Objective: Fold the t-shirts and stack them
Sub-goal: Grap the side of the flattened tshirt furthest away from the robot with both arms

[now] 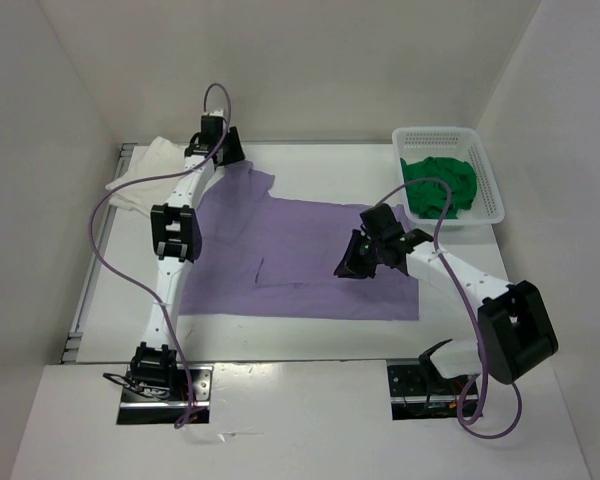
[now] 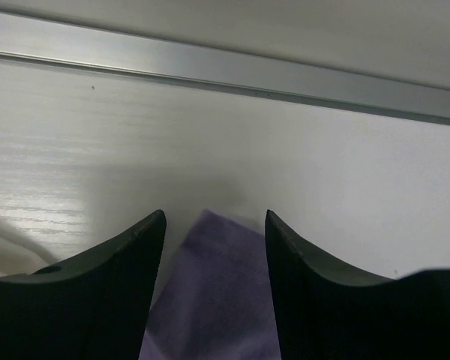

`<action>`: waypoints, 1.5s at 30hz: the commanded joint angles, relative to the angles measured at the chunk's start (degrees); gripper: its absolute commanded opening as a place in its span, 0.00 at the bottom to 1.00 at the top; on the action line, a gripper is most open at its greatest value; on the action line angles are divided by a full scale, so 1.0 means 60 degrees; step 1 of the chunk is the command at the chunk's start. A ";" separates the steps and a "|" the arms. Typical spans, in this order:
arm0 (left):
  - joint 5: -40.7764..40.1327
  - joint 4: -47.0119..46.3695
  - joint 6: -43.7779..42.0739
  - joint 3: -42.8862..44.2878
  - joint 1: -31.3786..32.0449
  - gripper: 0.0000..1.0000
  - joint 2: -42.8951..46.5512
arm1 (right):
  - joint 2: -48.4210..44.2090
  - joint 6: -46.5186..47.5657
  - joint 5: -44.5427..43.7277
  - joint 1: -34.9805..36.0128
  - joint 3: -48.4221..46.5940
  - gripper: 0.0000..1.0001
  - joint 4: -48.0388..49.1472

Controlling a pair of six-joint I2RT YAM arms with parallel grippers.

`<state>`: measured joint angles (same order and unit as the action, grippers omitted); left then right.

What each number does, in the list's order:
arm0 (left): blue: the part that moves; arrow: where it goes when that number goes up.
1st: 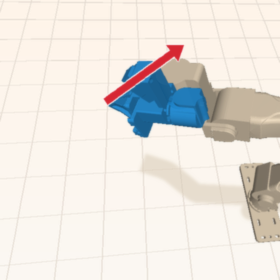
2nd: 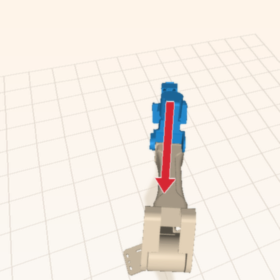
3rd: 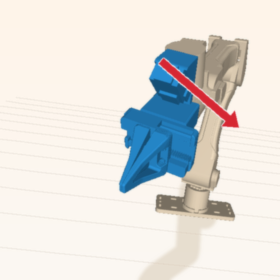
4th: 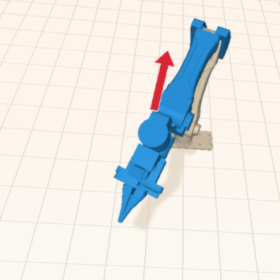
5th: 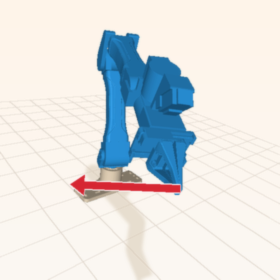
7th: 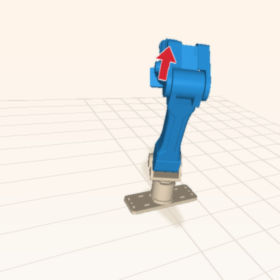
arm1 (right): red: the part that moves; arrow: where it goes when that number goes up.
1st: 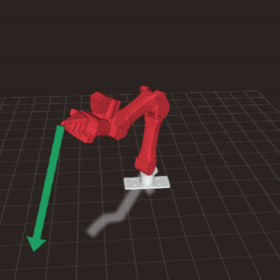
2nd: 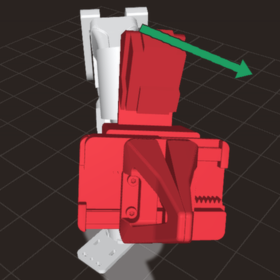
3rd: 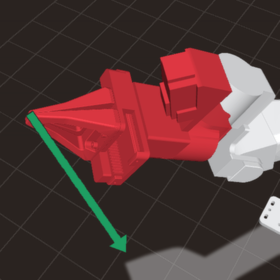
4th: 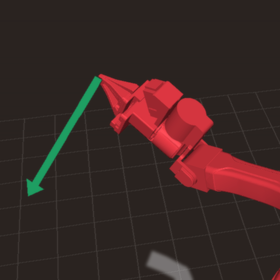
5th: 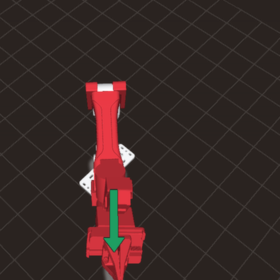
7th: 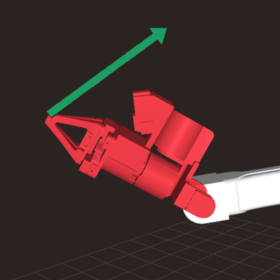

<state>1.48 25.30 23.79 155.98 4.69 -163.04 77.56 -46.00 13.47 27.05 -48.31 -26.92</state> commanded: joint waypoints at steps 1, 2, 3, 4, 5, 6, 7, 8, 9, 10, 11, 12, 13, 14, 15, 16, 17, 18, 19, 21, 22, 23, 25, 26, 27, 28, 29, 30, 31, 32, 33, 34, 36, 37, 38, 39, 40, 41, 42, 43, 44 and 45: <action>-0.0156 0.0206 -0.0362 0.0443 0.0156 0.64 -0.0321 | 0.0096 0.0020 0.0244 -0.0055 -0.0442 0.21 -0.0055; -0.0158 0.0207 -0.0362 0.0559 0.0258 0.59 -0.0321 | 0.0096 0.0020 0.0244 -0.0055 -0.0618 0.21 -0.0055; -0.0303 0.0294 -0.0362 0.0561 0.0259 0.55 -0.0321 | 0.0096 0.0020 0.0244 -0.0055 -0.0764 0.21 -0.0156; -0.0304 0.0295 -0.0362 0.0561 0.0259 0.51 -0.0408 | 0.0096 0.0107 0.0244 -0.0055 -0.1041 0.21 -0.0302; -0.0304 0.0295 -0.0362 0.0561 0.0259 0.48 -0.0409 | -0.0020 0.0108 0.0128 -0.0156 -0.1189 0.21 -0.0304; -0.0304 0.0484 -0.0362 0.0561 0.0259 0.42 -0.0409 | -0.0152 0.0108 0.0127 -0.0157 -0.1321 0.21 -0.0449; -0.0304 0.0486 -0.0362 0.0561 0.0259 0.39 -0.0409 | -0.0153 0.0108 0.0214 -0.0302 -0.1598 0.21 -0.0450; -0.0304 0.0602 -0.0463 0.0648 0.0259 0.37 -0.0409 | -0.0298 0.0195 0.0317 -0.0579 -0.1746 0.21 -0.0581; -0.0304 0.0603 -0.0464 0.0648 0.0346 0.33 -0.0409 | -0.0488 0.0196 0.0535 -0.0742 -0.1907 0.21 -0.0727; -0.0304 0.0603 -0.0464 0.0649 0.0347 0.31 -0.0409 | -0.0592 0.0196 0.0624 -0.0917 -0.2228 0.21 -0.0729; -0.0304 0.0603 -0.0464 0.0561 0.0347 0.29 -0.0409 | -0.0709 0.0196 0.0625 -0.1267 -0.2405 0.22 -0.0946; -0.0304 0.0603 -0.0464 0.0561 0.0347 0.27 -0.0409 | -0.0898 0.0297 0.0756 -0.1445 -0.2581 0.22 -0.0948; -0.0304 0.0603 -0.0464 0.0561 0.0347 0.21 -0.0409 | -0.0900 0.0385 0.0902 -0.1620 -0.2858 0.22 -0.1079; -0.0420 0.0690 -0.0464 0.0561 0.0347 0.18 -0.0409 | -0.1031 0.0386 0.1005 -0.2014 -0.2948 0.22 -0.1080; -0.0422 0.0691 -0.0464 0.0561 0.0347 0.15 -0.0409 | -0.1032 0.0473 0.1122 -0.2235 -0.2949 0.22 -0.1080; -0.0422 0.0691 -0.0464 0.0561 0.0347 0.13 -0.0322 | -0.1148 0.0474 0.1225 -0.2426 -0.2949 0.23 -0.1080; -0.0422 0.0691 -0.0464 0.0561 0.0347 0.08 -0.0321 | -0.1251 0.0561 0.1226 -0.2602 -0.2818 0.25 -0.1080; -0.0422 0.0836 -0.0464 0.0561 0.0347 0.05 -0.0321 | -0.1252 0.0562 0.1226 -0.2865 -0.2686 0.25 -0.1080; -0.0422 0.0953 -0.0464 0.0706 0.0347 0.03 -0.0321 | -0.1252 0.0562 0.1226 -0.2954 -0.2395 0.25 -0.0993; -0.0422 0.1085 -0.0305 0.1013 0.0347 0.00 -0.0132 | -0.1165 0.0562 0.1036 -0.3042 -0.1926 0.26 -0.0862; -0.0422 0.1086 -0.0202 0.1160 0.0347 0.00 -0.0131 | -0.1077 0.0649 0.0702 -0.3043 -0.1807 0.26 -0.0759; -0.0422 0.1188 -0.0201 0.1263 0.0347 0.00 -0.0001 | -0.0931 0.0650 0.0496 -0.3043 -0.1690 0.26 -0.0758; -0.0422 0.1306 -0.0113 0.1497 0.0347 0.00 0.0278 | -0.0770 0.0650 0.0071 -0.3043 -0.1498 0.30 -0.0553; -0.0422 0.1306 -0.0113 0.1498 0.0347 0.00 0.0381 | -0.0594 0.0650 -0.0265 -0.3043 -0.1411 0.32 -0.0379; -0.0538 0.1393 -0.0113 0.1498 0.0347 0.00 0.0585 | -0.0491 0.0563 -0.0413 -0.3043 -0.1410 0.33 -0.0087; -0.0539 0.1394 -0.0113 0.1498 0.0347 0.00 0.0674 | -0.0215 0.0562 -0.0719 -0.3043 -0.1410 0.33 0.0032; -0.0539 0.1481 -0.0113 0.1498 0.0347 0.00 0.0762 | -0.0067 0.0562 -0.0882 -0.3043 -0.1410 0.35 0.0149; -0.0539 0.1482 -0.0214 0.1498 0.0347 0.00 0.0879 | 0.0094 0.0562 -0.1101 -0.3043 -0.1497 0.36 0.0426; -0.0539 0.1482 -0.0215 0.1498 0.0347 0.00 0.0880 | 0.0284 0.0562 -0.1335 -0.3043 -0.1498 0.36 0.0516; -0.0539 0.1482 -0.0317 0.1397 0.0347 0.00 0.0967 | 0.0678 0.0562 -0.1671 -0.3043 -0.1803 0.36 0.0516; -0.0640 0.1482 -0.0318 0.1396 0.0347 0.00 0.0968 | 0.0885 0.0562 -0.1863 -0.3043 -0.1922 0.36 0.0618; -0.0641 0.1482 -0.0318 0.1251 0.0347 0.00 0.0968 | 0.1075 0.0562 -0.2053 -0.3043 -0.2010 0.36 0.0778; -0.0743 0.1394 -0.0318 0.1161 0.0347 0.00 0.0823 | 0.1676 0.0562 -0.2493 -0.3043 -0.2420 0.38 0.0882; -0.0744 0.1510 -0.0318 0.1161 0.0347 0.00 0.0821 | 0.1866 0.0562 -0.2669 -0.3043 -0.2552 0.38 0.0883; -0.0613 0.1612 -0.0318 0.1161 0.0347 0.00 0.0705 | 0.2260 0.0562 -0.2990 -0.3043 -0.2829 0.38 0.0883; -0.0612 0.1831 -0.0318 0.1263 0.0347 0.00 0.0704 | 0.2438 0.0562 -0.3152 -0.3043 -0.2991 0.38 0.0883; -0.0496 0.1935 -0.0231 0.1394 0.0347 0.00 0.0704 | 0.2788 0.0562 -0.3662 -0.3043 -0.3282 0.40 0.0883; -0.0408 0.2023 -0.0230 0.1497 0.0347 0.00 0.0704 | 0.2980 0.0562 -0.3957 -0.3043 -0.3430 0.40 0.0883; -0.0407 0.2154 -0.0114 0.1600 0.0347 0.00 0.0704 | 0.3170 0.0562 -0.4264 -0.3043 -0.3577 0.41 0.0883; -0.0320 0.2155 -0.0026 0.1688 0.0347 0.00 0.0791 | 0.3375 0.0562 -0.4586 -0.3043 -0.3854 0.41 0.0883; -0.0102 0.2156 -0.0025 0.1689 0.0434 0.00 0.0893 | 0.3609 0.0562 -0.4894 -0.3043 -0.4045 0.41 0.0883; -0.0099 0.2156 0.0062 0.1776 0.0434 0.00 0.0996 | 0.4119 0.0562 -0.5405 -0.3043 -0.4250 0.41 0.0796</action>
<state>-0.97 37.47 22.90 163.24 6.83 -161.51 98.48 -43.33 -8.47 8.99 -69.01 -24.73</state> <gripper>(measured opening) 0.003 0.413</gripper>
